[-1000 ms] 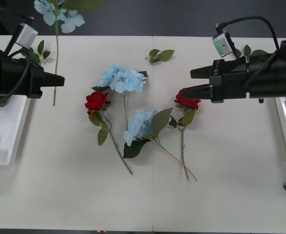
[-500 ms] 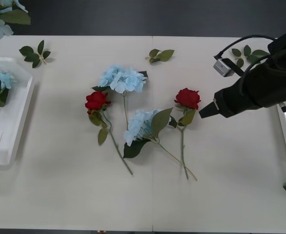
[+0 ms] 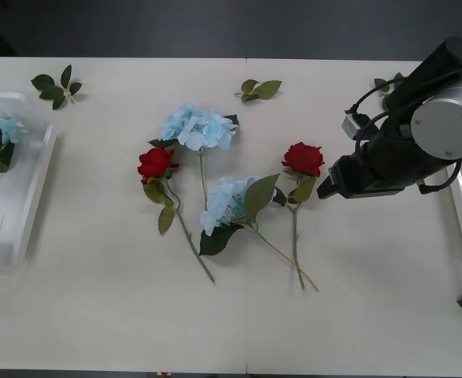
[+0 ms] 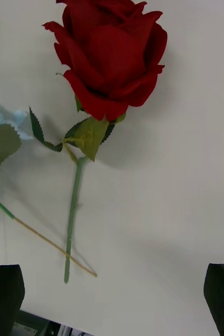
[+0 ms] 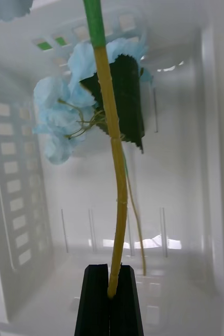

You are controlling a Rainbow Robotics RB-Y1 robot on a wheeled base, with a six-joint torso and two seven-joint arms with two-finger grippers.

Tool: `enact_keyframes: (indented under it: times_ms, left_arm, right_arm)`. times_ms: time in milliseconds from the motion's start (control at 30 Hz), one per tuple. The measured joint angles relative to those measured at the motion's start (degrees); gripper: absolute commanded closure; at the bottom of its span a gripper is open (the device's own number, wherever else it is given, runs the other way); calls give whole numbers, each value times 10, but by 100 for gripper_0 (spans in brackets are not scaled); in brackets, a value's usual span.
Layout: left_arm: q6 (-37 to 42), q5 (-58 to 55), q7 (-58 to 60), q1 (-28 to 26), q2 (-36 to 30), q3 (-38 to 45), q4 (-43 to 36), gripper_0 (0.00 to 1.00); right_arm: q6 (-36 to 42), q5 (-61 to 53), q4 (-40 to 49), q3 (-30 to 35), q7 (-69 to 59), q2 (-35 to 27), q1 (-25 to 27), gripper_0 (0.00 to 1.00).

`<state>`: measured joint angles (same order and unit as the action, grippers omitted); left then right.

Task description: Put the red flowers into the right box and the blue flowers into the left box

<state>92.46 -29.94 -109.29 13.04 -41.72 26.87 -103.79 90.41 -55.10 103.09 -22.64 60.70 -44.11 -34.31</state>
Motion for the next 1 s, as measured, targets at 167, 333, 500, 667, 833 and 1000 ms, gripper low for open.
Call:
enact_keyframes:
  times_ms: [167,333,500,667,833,1000]
  left_arm:
    - [-56,29,0,-8,-5,-24,74,100]
    - [-95,46,0,-8,-5,-29,134,100]
    - [-120,46,0,-8,-5,-29,180,100]
    - [-126,45,0,-8,-5,-29,185,18]
    - [-126,-8,-1,-8,-5,-29,183,0]
    - [-76,-71,-2,-8,-5,-32,147,0]
  right_arm:
    - [0,61,-27,0,-1,45,0,0]
    - [0,101,-52,0,-1,81,0,0]
    - [-19,143,-70,-22,-1,104,-1,0]
    - [-36,165,-100,-51,-2,124,-9,0]
    - [-59,185,-126,-43,-10,150,-10,0]
    - [-83,199,-148,-39,-20,170,-10,0]
